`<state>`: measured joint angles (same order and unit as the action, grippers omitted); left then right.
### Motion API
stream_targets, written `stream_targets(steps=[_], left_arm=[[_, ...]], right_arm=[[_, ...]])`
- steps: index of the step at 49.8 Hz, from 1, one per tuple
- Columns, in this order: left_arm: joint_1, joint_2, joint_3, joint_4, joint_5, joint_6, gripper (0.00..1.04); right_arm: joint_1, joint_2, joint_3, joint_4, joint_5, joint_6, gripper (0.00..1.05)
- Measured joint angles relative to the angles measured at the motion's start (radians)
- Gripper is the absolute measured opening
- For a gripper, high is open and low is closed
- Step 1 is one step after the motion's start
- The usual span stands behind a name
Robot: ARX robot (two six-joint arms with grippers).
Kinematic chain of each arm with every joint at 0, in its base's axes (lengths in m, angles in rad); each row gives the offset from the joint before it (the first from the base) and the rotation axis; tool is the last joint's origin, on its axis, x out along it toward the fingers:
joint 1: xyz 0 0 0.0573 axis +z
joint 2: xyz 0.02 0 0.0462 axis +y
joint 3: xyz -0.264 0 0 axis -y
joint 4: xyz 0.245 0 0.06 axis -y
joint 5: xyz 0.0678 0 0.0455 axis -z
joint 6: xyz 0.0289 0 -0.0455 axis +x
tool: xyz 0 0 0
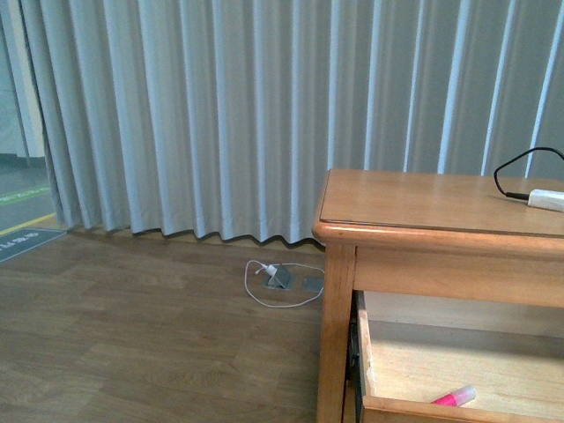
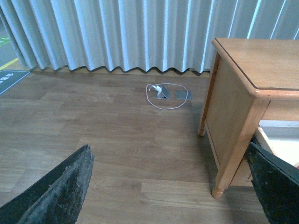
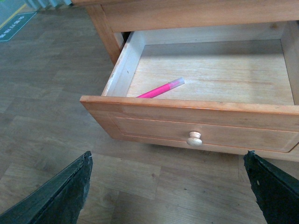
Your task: Place pink marker in drawer with both arms
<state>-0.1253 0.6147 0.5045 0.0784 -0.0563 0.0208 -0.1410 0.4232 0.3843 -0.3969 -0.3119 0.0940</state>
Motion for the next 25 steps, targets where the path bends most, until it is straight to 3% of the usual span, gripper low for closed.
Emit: stream_targets(steps=[4, 12, 16, 25], left_arm=[[-0.003, -0.002, -0.012, 0.017, -0.027, -0.002, 0.95], [0.019, -0.074, -0.134, 0.096, -0.046, -0.009, 0.66], [0.077, -0.108, -0.189, 0.11, 0.037, -0.012, 0.52], [0.122, -0.183, -0.292, 0.134, 0.054, -0.019, 0.16]], right_arm=[[0.0, 0.0, 0.0, 0.0, 0.001, 0.0, 0.96], [0.0, 0.0, 0.0, 0.0, 0.001, 0.0, 0.96], [0.0, 0.0, 0.0, 0.0, 0.0, 0.0, 0.96], [0.0, 0.0, 0.0, 0.0, 0.001, 0.0, 0.96]])
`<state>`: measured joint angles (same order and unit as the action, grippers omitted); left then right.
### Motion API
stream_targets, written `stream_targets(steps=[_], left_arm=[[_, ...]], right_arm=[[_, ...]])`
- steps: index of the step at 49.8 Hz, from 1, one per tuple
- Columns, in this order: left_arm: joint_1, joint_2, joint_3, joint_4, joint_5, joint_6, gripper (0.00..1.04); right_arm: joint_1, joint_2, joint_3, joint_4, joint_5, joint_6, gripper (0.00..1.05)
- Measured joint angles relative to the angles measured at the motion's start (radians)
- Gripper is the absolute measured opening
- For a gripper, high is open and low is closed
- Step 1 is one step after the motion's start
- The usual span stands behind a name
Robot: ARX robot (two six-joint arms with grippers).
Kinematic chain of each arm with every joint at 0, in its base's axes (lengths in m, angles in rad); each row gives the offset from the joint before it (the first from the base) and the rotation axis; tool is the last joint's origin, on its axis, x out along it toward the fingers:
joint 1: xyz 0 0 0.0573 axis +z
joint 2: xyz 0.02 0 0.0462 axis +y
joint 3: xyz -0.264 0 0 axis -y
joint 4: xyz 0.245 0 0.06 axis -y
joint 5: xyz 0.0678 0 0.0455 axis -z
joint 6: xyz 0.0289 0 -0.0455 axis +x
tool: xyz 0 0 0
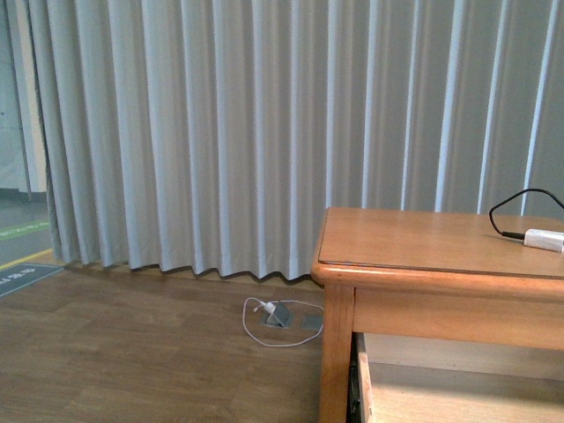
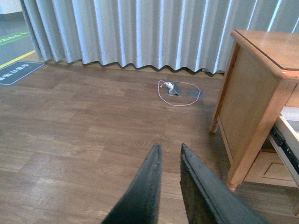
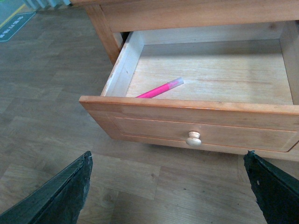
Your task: Place pink marker in drawer with both arms
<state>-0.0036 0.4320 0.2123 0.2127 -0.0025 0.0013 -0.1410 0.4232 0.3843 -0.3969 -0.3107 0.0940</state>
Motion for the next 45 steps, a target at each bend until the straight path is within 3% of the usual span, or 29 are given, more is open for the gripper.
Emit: stream_targets(steps=[4, 39, 45], left_arm=[[0.0, -0.027, -0.029, 0.004, 0.003, -0.005, 0.04], [0.001, -0.243, -0.173, -0.061, 0.002, -0.003, 0.04], [0.001, -0.385, -0.189, -0.204, 0.002, -0.004, 0.04]], right_arm=[[0.0, 0.0, 0.0, 0.0, 0.0, 0.0, 0.96], [0.0, 0.0, 0.0, 0.0, 0.001, 0.0, 0.96], [0.0, 0.0, 0.0, 0.0, 0.002, 0.0, 0.96]])
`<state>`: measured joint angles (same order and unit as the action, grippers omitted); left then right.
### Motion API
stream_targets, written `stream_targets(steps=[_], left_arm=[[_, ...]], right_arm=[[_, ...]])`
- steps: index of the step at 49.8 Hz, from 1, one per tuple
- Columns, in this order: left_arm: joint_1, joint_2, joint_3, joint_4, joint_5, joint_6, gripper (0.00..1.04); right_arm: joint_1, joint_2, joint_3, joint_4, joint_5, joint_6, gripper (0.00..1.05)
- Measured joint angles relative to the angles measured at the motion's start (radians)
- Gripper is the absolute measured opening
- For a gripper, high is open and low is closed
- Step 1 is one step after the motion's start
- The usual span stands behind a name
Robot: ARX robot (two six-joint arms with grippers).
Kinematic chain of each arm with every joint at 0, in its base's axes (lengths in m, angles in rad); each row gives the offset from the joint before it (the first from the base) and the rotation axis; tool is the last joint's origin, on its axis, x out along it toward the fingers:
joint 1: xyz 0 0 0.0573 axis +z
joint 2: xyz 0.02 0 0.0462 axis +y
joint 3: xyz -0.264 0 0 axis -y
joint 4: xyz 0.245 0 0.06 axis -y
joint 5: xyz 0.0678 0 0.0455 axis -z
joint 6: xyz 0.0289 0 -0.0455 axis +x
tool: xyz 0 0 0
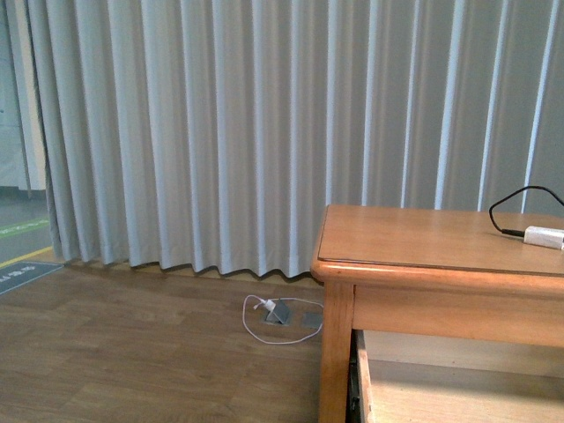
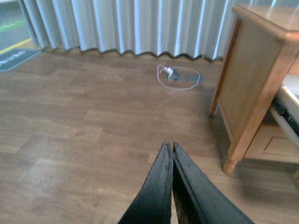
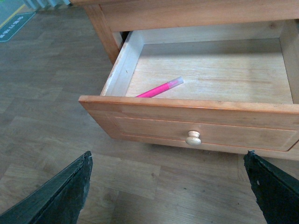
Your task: Place pink marker in drawer with both arms
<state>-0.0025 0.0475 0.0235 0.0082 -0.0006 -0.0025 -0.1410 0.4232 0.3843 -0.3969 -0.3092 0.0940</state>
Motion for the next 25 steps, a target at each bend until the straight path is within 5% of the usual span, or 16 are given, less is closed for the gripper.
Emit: stream_targets(steps=[12, 16, 19, 25], left_arm=[[0.0, -0.043, 0.0, -0.006, 0.001, 0.0, 0.05], [0.0, -0.043, 0.0, -0.006, 0.0, 0.0, 0.18], [0.0, -0.043, 0.0, -0.007, 0.0, 0.0, 0.29], [0.0, -0.043, 0.0, -0.007, 0.001, 0.0, 0.52]], right_arm=[[0.0, 0.0, 0.0, 0.0, 0.0, 0.0, 0.96], [0.02, -0.023, -0.024, 0.066, 0.058, 0.007, 0.96], [0.06, -0.056, -0.074, 0.203, 0.203, 0.005, 0.96], [0.074, 0.003, -0.055, 0.142, 0.199, -0.005, 0.96]])
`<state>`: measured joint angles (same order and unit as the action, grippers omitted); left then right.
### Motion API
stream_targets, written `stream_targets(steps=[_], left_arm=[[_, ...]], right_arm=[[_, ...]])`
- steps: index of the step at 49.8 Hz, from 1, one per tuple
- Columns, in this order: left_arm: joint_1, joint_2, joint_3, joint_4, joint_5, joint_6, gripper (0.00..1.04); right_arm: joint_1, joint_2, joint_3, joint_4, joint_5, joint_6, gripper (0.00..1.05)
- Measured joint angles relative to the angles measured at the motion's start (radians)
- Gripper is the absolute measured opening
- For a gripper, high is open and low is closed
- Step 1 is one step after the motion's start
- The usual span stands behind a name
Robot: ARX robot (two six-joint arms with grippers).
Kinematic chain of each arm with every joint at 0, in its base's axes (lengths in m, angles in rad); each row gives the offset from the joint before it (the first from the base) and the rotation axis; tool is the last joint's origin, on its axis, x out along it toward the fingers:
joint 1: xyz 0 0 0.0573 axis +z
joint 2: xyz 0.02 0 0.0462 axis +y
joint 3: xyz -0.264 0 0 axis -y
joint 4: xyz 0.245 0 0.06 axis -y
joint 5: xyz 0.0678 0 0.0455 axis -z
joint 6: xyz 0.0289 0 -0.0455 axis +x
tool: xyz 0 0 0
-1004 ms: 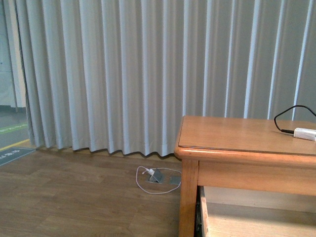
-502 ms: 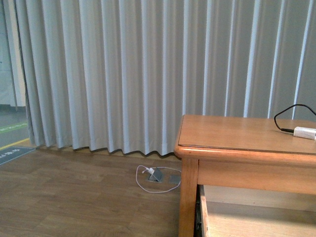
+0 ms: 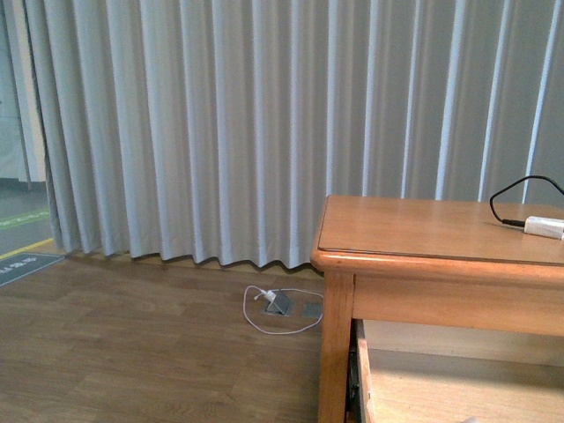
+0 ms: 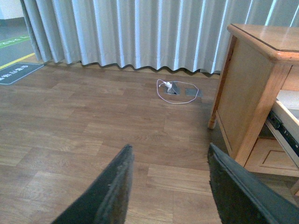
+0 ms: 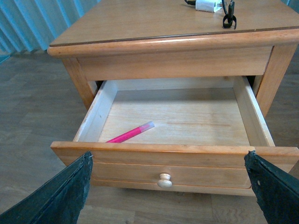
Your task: Place pink marker in drawer with both arms
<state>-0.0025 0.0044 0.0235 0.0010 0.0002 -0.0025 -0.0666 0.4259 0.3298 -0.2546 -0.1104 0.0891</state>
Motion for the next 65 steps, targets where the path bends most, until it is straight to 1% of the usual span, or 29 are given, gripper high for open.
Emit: stream_targets(steps=[4, 7, 12, 13, 14, 15, 17, 19, 29, 33, 42, 47, 51, 56, 65], left_arm=[[0.0, 0.0, 0.0, 0.0, 0.0, 0.0, 0.64], [0.0, 0.0, 0.0, 0.0, 0.0, 0.0, 0.75], [0.0, 0.0, 0.0, 0.0, 0.0, 0.0, 0.93], [0.0, 0.0, 0.0, 0.0, 0.0, 0.0, 0.95], [0.0, 0.0, 0.0, 0.0, 0.0, 0.0, 1.0], [0.0, 0.0, 0.0, 0.0, 0.0, 0.001, 1.01], [0.0, 0.0, 0.0, 0.0, 0.0, 0.0, 0.98], [0.0, 0.0, 0.0, 0.0, 0.0, 0.0, 0.99], [0.0, 0.0, 0.0, 0.0, 0.0, 0.0, 0.99], [0.0, 0.0, 0.0, 0.0, 0.0, 0.0, 0.99], [0.0, 0.0, 0.0, 0.0, 0.0, 0.0, 0.99], [0.0, 0.0, 0.0, 0.0, 0.0, 0.0, 0.99], [0.0, 0.0, 0.0, 0.0, 0.0, 0.0, 0.99], [0.0, 0.0, 0.0, 0.0, 0.0, 0.0, 0.99], [0.0, 0.0, 0.0, 0.0, 0.0, 0.0, 0.99]], right_arm=[[0.007, 0.091, 0.007, -0.053, -0.029, -0.026, 0.96], [0.008, 0.179, 0.01, -0.058, -0.058, -0.05, 0.96], [-0.004, 0.337, 0.029, 0.003, -0.082, -0.082, 0.96], [-0.005, 0.355, 0.033, 0.01, -0.083, -0.083, 0.96], [-0.006, 0.408, 0.045, 0.032, -0.084, -0.089, 0.96], [-0.006, 0.444, 0.053, 0.048, -0.083, -0.092, 0.96], [-0.001, 0.555, 0.077, 0.097, -0.072, -0.093, 0.96], [0.013, 0.662, 0.102, 0.151, -0.059, -0.093, 0.96], [0.063, 0.956, 0.181, 0.325, 0.026, -0.088, 0.96], [0.068, 1.021, 0.203, 0.384, 0.063, -0.089, 0.96], [0.063, 1.15, 0.259, 0.487, 0.107, -0.067, 0.96], [0.055, 1.226, 0.308, 0.549, 0.122, -0.052, 0.96], [0.053, 1.273, 0.335, 0.612, 0.114, -0.028, 0.96], [0.05, 1.36, 0.397, 0.71, 0.122, -0.002, 0.96], [0.057, 1.506, 0.522, 0.836, 0.184, 0.013, 0.96]])
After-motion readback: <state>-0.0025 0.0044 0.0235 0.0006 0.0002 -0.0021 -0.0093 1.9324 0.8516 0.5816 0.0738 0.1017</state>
